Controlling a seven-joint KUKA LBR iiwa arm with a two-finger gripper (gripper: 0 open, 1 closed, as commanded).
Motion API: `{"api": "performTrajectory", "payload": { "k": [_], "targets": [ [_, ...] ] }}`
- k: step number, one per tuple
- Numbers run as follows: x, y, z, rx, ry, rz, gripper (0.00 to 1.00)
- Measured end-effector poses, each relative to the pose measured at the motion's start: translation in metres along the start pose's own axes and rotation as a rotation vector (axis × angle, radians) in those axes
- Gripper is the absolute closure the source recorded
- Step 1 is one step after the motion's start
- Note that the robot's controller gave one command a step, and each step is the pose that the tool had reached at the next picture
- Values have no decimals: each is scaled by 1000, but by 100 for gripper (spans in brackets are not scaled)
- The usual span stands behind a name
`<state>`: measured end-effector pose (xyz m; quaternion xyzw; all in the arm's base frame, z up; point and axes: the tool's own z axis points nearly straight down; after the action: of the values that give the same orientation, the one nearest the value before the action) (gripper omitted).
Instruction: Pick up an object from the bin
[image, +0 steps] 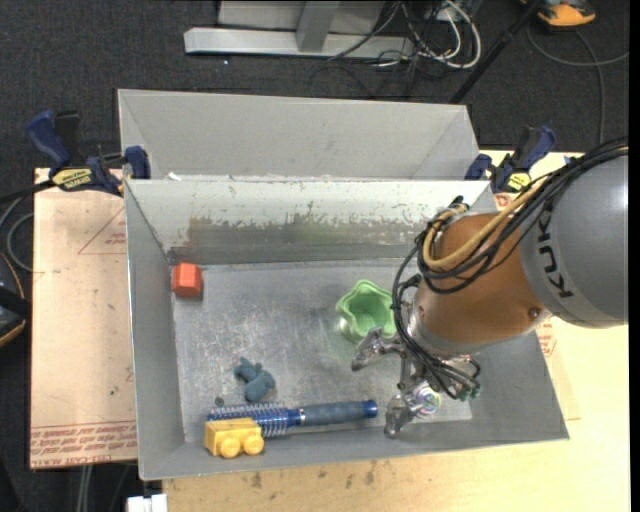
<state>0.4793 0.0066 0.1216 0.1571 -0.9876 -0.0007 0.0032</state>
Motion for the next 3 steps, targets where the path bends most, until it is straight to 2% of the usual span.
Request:
{"api": "performTrajectory", "payload": {
  "k": [1, 2, 3],
  "targets": [
    [-9, 11, 33, 4, -23, 86, 0],
    [-17, 23, 43, 6, -22, 193, 0],
    [-27, 52, 43, 11, -32, 82, 0]
  ]
}}
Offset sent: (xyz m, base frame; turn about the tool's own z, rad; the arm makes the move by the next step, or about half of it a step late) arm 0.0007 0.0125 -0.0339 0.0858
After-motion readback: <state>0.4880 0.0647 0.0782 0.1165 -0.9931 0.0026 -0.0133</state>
